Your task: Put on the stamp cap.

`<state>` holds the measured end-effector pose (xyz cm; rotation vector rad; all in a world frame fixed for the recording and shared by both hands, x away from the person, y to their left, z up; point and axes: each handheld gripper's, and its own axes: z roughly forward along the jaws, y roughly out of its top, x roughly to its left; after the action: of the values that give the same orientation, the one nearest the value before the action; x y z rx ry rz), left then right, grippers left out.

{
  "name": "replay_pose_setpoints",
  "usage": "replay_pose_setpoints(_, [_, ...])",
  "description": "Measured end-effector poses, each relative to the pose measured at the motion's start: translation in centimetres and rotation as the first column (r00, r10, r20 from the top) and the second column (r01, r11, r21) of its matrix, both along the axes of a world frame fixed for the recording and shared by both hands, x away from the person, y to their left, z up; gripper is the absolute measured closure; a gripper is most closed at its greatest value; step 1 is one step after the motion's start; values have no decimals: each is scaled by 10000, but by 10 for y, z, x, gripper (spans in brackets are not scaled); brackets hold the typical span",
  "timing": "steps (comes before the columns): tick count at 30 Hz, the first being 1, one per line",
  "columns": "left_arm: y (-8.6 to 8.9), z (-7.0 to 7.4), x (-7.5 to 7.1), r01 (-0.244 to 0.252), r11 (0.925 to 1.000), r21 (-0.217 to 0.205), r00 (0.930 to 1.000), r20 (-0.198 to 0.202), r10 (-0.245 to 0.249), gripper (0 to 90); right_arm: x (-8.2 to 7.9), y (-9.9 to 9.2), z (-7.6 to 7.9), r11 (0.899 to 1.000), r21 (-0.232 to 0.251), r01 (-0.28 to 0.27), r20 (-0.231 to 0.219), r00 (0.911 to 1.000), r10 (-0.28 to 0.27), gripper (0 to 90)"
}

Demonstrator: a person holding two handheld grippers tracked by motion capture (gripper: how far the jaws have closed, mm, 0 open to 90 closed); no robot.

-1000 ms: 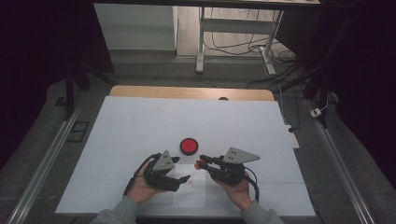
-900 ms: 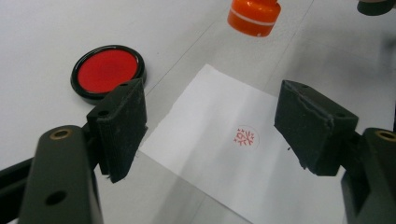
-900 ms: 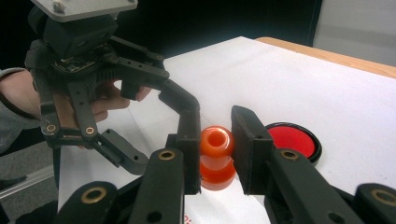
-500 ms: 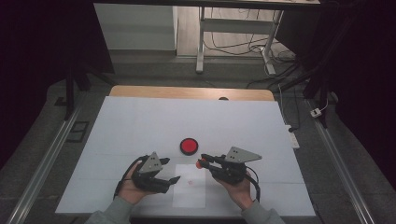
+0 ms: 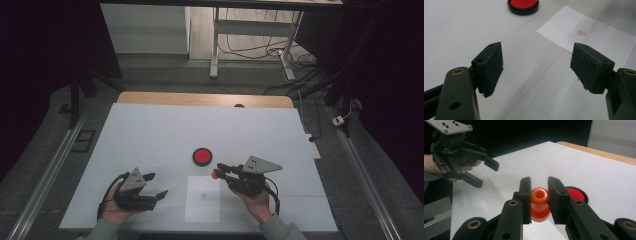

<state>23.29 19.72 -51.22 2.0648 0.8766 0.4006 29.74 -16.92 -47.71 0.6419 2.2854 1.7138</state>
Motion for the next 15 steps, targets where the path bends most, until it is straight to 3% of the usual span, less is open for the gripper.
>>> replay_pose_setpoints(5, [11,-1,-1,-248,9997,-88,9997,7,248,266,2,-3,1,10000,-9,88,39,10000,-88,733])
replay_pose_setpoints(15, [11,-2,1,-250,9996,-144,9996,-105,248,265,5,-7,3,9995,-43,316,121,9994,-315,732])
